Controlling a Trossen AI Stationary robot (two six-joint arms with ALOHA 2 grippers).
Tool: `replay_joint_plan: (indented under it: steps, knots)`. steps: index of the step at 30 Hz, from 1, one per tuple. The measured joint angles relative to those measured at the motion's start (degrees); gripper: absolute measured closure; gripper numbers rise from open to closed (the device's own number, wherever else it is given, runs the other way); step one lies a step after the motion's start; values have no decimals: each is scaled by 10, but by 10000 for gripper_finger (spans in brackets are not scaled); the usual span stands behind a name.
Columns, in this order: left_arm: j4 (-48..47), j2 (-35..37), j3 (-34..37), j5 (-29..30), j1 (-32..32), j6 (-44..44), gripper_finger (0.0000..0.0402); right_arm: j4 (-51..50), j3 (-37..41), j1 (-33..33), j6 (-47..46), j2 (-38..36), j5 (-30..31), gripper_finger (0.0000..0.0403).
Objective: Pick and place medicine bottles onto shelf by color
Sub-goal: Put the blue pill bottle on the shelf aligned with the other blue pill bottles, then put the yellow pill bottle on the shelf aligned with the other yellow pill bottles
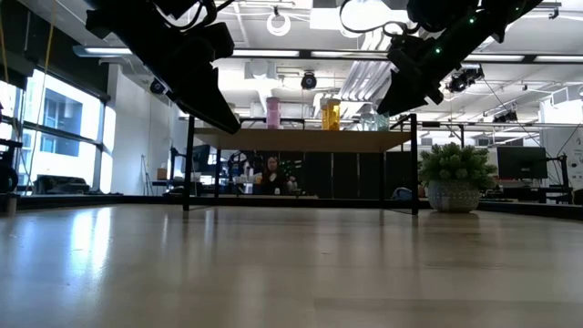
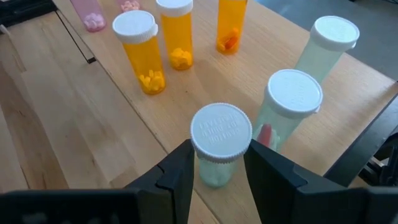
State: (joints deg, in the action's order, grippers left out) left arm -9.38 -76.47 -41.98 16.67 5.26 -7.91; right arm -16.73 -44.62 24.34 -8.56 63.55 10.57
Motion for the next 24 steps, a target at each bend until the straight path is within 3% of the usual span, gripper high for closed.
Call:
replay_joint_plan:
  steps: [24]
  knots:
    - [2,0,0,0,0,0,209,-49,-1,0,9,-23,-1,272]
